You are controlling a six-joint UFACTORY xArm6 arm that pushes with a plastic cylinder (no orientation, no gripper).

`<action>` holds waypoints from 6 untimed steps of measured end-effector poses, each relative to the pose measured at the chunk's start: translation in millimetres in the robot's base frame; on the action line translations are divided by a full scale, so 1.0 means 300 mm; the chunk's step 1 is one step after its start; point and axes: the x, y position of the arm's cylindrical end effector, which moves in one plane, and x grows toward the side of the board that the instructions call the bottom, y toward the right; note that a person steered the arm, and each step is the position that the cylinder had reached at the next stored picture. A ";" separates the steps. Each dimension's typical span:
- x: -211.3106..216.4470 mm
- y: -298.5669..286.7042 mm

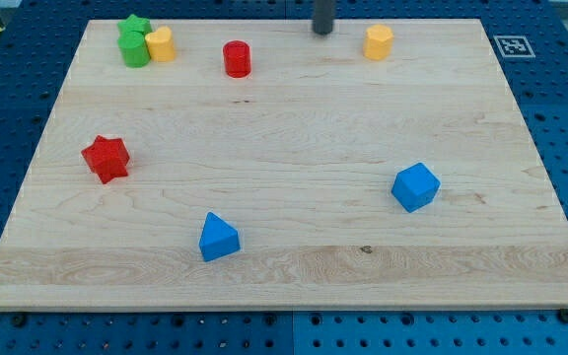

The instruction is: Push the yellow hexagon to the top of yellow heart

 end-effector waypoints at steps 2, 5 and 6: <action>0.017 0.377; 0.184 0.474; 0.184 0.376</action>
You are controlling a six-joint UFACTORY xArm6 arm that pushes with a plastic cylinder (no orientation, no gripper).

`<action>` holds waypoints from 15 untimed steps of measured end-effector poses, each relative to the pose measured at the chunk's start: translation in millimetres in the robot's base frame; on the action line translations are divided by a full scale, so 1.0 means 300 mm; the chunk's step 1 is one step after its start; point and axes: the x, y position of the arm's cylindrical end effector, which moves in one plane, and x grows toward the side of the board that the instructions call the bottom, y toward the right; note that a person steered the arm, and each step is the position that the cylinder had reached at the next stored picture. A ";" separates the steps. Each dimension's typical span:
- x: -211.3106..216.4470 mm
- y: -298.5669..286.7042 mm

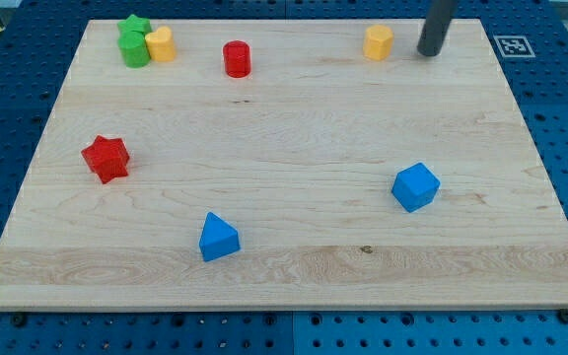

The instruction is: Push the yellow hexagon to the top of yellow heart

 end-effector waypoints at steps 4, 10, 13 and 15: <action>-0.099 -0.175; -0.088 -0.525; -0.181 -0.634; -0.133 -0.662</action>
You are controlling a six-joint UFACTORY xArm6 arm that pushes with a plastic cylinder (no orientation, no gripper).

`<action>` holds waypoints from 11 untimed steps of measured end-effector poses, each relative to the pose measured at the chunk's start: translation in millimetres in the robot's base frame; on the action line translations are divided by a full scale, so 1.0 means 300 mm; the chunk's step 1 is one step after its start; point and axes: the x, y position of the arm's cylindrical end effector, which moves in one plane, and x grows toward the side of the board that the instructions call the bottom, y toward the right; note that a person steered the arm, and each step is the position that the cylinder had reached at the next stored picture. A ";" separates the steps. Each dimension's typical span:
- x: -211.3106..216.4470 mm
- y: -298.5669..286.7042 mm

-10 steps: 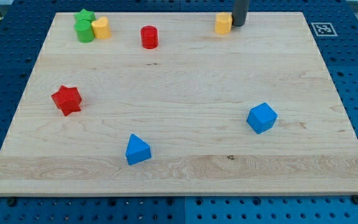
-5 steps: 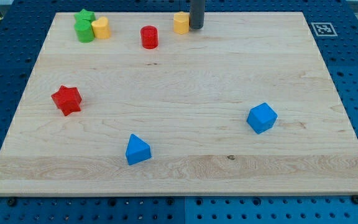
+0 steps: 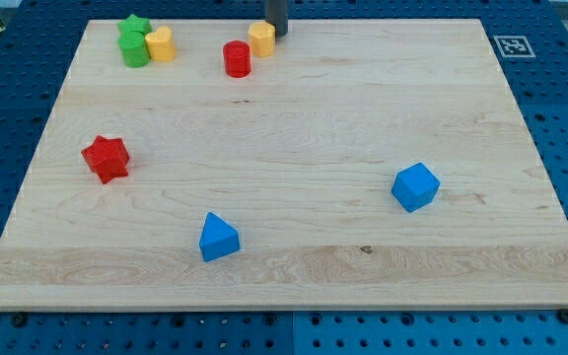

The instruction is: Push the yellow hexagon to the top of yellow heart

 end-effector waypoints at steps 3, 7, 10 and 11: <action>0.086 -0.005; 0.110 -0.070; 0.101 -0.327; 0.074 -0.362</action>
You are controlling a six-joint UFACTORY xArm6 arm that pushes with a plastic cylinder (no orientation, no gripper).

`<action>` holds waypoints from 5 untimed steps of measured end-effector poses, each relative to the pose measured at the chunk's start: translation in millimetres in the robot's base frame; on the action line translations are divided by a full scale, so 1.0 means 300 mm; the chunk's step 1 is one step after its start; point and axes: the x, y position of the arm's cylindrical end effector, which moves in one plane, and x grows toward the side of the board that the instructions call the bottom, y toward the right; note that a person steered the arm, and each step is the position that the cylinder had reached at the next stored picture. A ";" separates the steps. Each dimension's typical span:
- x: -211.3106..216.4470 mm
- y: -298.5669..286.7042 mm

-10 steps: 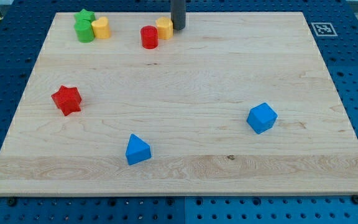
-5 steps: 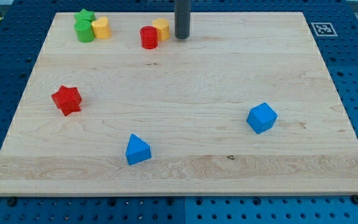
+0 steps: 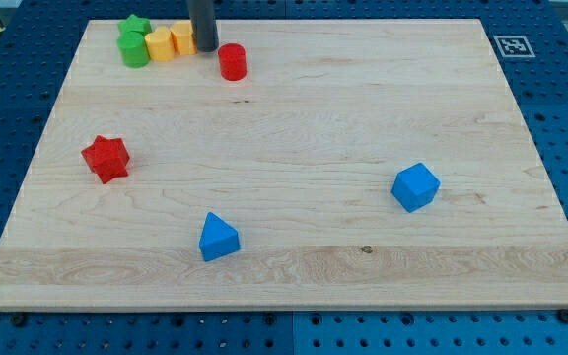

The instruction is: Push the yellow hexagon to the top of yellow heart

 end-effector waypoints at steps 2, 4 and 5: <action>-0.006 0.020; -0.091 0.008; -0.093 -0.035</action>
